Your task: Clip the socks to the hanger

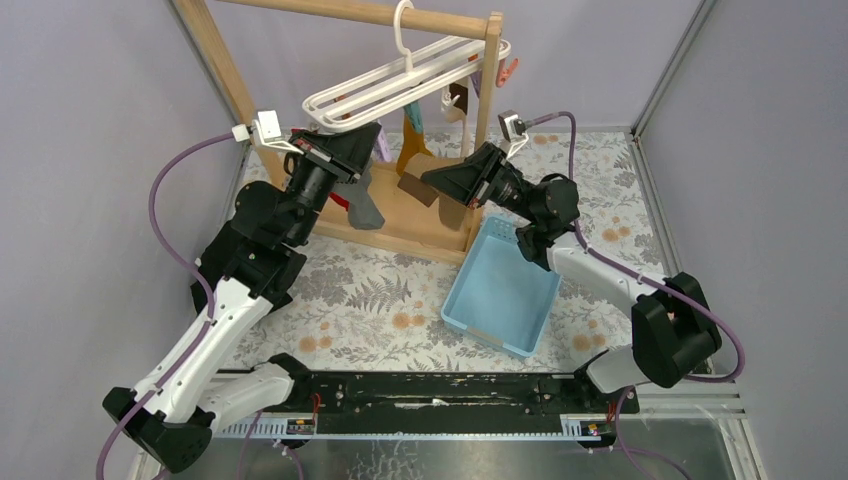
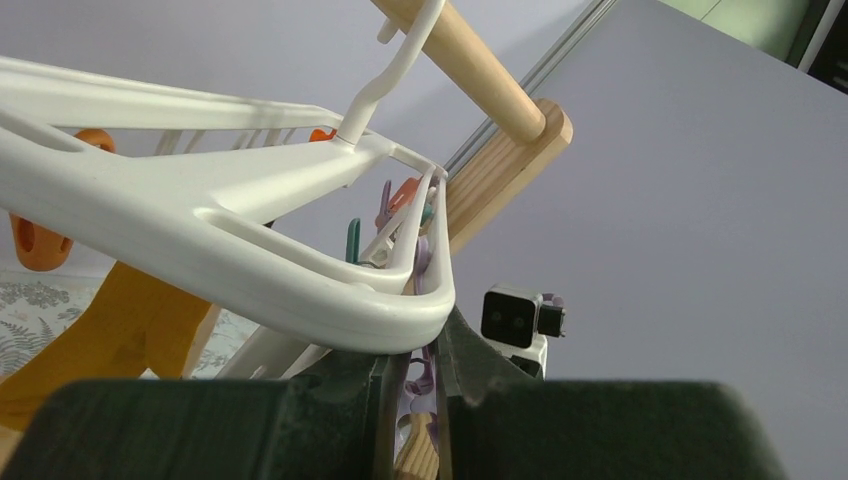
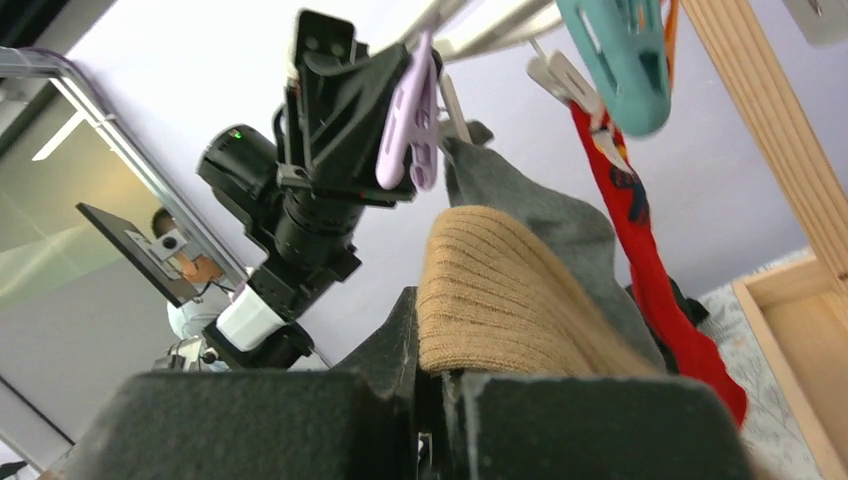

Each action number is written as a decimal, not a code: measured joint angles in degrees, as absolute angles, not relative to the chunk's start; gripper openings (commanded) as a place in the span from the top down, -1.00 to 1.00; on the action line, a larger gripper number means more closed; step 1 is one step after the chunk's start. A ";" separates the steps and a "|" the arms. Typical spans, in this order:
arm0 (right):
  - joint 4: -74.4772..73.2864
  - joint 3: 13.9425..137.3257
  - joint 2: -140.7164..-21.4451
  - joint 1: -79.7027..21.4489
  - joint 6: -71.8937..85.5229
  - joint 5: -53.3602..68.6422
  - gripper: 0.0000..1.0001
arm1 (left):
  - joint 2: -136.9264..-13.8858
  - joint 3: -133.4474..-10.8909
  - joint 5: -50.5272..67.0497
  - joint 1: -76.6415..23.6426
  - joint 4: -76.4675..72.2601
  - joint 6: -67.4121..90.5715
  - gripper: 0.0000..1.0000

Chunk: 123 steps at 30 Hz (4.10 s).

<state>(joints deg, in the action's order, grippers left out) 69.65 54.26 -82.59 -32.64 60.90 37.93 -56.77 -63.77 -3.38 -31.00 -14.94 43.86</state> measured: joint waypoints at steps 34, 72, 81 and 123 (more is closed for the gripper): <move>88.40 65.10 -96.97 -33.41 78.81 34.74 1.00 | -57.58 -60.47 -2.98 -30.72 -21.85 49.23 1.00; 93.93 71.96 -104.22 -34.02 83.81 31.64 1.00 | -58.76 -60.23 -2.13 -30.65 -27.03 51.99 1.00; 93.71 72.01 -104.22 -34.02 83.02 33.85 1.00 | -58.94 -60.23 -2.13 -30.65 -27.20 52.03 1.00; 86.63 66.98 -96.71 -34.52 74.61 37.19 1.00 | -59.83 -60.23 -1.56 -30.68 -28.05 52.53 1.00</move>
<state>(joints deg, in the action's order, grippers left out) 86.63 66.98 -96.71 -34.52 74.61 37.19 -59.83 -60.23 -1.56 -30.68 -28.05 52.53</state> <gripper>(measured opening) 0.027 0.190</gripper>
